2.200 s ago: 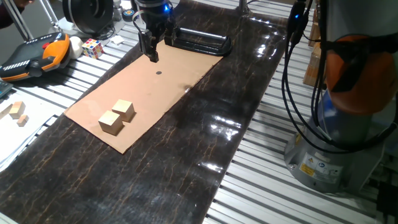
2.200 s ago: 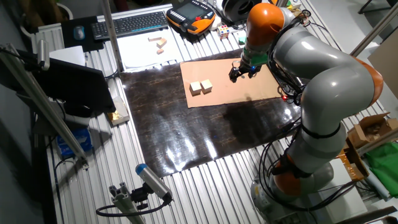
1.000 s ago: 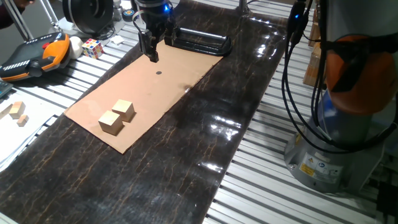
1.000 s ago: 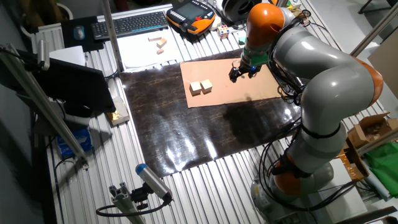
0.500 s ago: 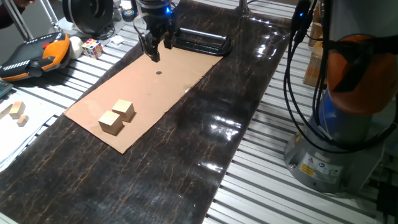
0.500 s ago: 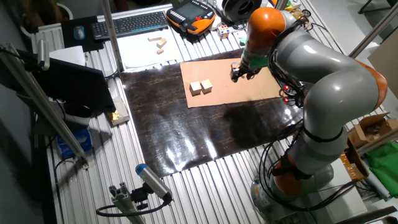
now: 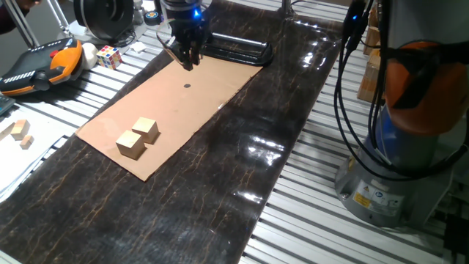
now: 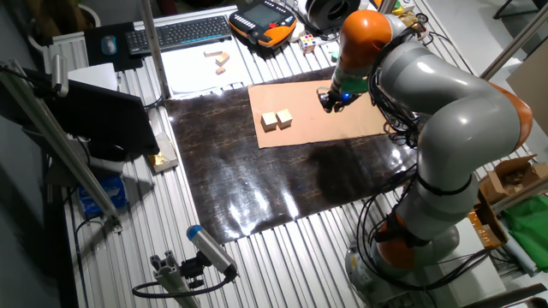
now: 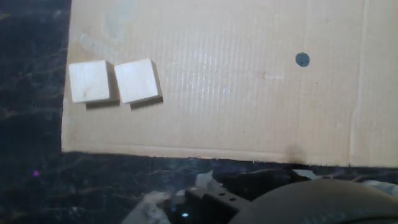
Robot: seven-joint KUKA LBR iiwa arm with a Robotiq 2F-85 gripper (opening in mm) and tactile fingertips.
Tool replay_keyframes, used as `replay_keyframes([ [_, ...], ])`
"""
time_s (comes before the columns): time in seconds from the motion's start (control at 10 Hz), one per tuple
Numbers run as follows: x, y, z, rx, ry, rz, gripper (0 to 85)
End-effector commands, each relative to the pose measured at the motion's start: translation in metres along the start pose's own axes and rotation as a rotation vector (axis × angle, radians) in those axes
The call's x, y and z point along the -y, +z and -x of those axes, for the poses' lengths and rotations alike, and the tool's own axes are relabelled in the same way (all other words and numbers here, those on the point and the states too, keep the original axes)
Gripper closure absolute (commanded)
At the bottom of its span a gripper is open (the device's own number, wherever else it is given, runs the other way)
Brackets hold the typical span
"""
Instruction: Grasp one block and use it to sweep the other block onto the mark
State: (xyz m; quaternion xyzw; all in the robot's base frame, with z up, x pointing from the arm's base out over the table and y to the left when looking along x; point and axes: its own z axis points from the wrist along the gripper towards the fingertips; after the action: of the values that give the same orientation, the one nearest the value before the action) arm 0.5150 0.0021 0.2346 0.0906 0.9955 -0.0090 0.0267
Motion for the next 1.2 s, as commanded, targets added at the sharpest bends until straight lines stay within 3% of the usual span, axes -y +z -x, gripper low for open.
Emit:
replay_keyframes([
  [0.0,-0.002,0.003,0.001,0.001,0.003,0.0,84.3],
  [0.4,-0.018,0.022,-0.001,0.01,0.043,0.001,84.3],
  [0.7,-0.027,0.037,0.001,-0.009,0.069,0.012,84.3],
  [1.1,-0.046,0.059,-0.005,0.006,0.16,-0.019,84.3],
])
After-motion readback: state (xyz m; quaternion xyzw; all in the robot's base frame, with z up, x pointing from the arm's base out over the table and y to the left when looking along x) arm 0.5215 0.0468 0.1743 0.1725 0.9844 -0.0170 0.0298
